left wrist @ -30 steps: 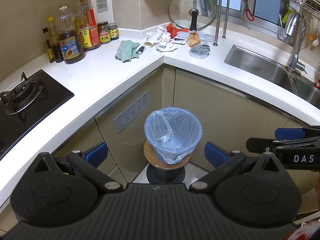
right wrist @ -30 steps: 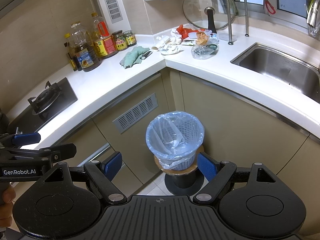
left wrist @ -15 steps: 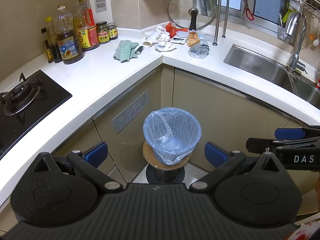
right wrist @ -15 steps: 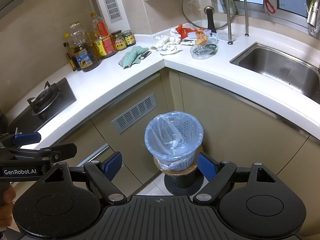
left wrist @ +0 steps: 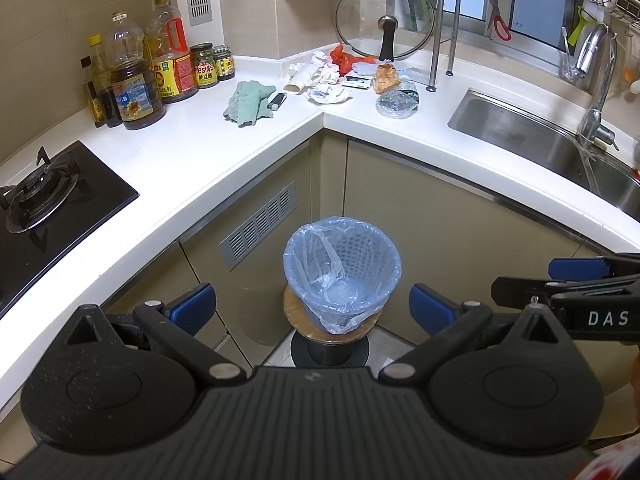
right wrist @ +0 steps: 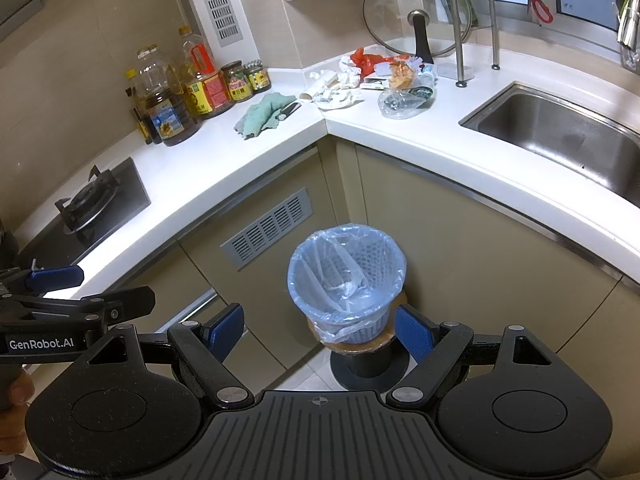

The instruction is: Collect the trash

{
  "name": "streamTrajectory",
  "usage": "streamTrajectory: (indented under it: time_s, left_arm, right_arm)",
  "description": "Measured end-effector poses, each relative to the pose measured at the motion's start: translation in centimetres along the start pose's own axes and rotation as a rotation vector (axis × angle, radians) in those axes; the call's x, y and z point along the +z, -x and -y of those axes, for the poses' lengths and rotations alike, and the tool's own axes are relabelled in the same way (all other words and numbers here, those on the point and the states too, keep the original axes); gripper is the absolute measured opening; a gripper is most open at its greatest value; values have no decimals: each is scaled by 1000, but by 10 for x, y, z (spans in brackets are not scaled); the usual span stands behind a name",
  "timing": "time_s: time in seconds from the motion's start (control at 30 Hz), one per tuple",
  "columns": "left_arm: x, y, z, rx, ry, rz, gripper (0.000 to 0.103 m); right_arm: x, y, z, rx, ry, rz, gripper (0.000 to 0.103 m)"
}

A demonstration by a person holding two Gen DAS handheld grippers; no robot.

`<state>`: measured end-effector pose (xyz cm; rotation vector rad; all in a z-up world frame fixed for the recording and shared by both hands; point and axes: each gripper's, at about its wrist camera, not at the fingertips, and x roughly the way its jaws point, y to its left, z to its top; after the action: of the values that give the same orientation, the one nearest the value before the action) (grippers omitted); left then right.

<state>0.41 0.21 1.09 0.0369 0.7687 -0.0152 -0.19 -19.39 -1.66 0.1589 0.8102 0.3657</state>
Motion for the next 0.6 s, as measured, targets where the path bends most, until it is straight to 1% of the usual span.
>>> streamTrajectory:
  time_s: [0.13, 0.3, 0.33, 0.5, 0.6]
  left_arm:
    - [2, -3, 3, 9, 8, -6, 103]
    - [7, -12, 10, 21, 22, -12, 103]
    - [13, -21, 15, 25, 25, -15, 103]
    - [27, -39, 25, 36, 50, -25, 103]
    - [35, -51, 31, 51, 62, -23, 103]
  right_arm:
    - [1, -4, 7, 18, -7, 0, 82]
    - [19, -7, 30, 48, -29, 9, 82]
    - [22, -9, 34, 55, -36, 13, 82]
    - [35, -19, 61, 85, -95, 3, 82]
    - [47, -26, 80, 88, -100, -1, 82]
